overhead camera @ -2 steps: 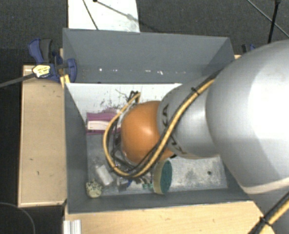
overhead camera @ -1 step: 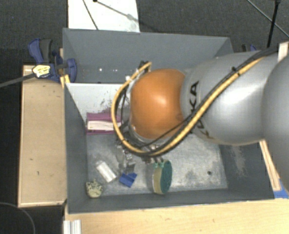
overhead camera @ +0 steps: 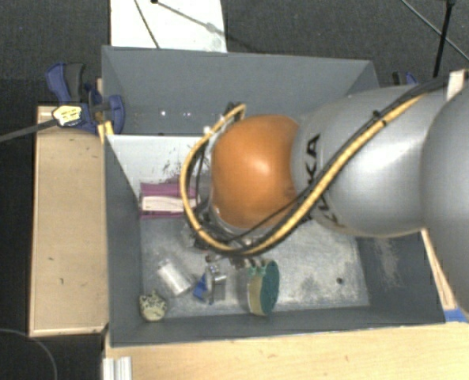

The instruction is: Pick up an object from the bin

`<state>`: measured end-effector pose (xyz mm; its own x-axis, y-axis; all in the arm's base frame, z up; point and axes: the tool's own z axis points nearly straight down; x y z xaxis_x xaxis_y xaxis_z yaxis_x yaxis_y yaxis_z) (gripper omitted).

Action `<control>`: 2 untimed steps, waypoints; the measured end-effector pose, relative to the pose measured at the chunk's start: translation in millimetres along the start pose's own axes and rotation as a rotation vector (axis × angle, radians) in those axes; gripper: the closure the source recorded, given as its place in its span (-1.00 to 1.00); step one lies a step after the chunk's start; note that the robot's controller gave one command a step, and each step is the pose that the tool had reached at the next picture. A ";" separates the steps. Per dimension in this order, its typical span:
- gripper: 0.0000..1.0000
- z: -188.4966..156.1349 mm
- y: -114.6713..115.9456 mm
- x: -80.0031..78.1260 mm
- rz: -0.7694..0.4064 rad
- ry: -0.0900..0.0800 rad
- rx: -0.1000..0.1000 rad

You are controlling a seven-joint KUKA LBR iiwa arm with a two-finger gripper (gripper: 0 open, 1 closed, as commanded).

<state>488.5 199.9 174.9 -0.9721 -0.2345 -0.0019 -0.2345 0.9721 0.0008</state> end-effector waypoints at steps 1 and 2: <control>-1.00 106.8 -31.3 3.1 0.300 0.005 0.001; 1.00 104.1 -30.5 1.7 0.302 0.001 -0.001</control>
Offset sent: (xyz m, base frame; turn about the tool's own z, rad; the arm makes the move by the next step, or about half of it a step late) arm 0.0055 -0.0307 -0.1049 0.3004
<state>494.2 170.0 70.8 -0.9978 0.0657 -0.0008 0.0657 0.9978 0.0021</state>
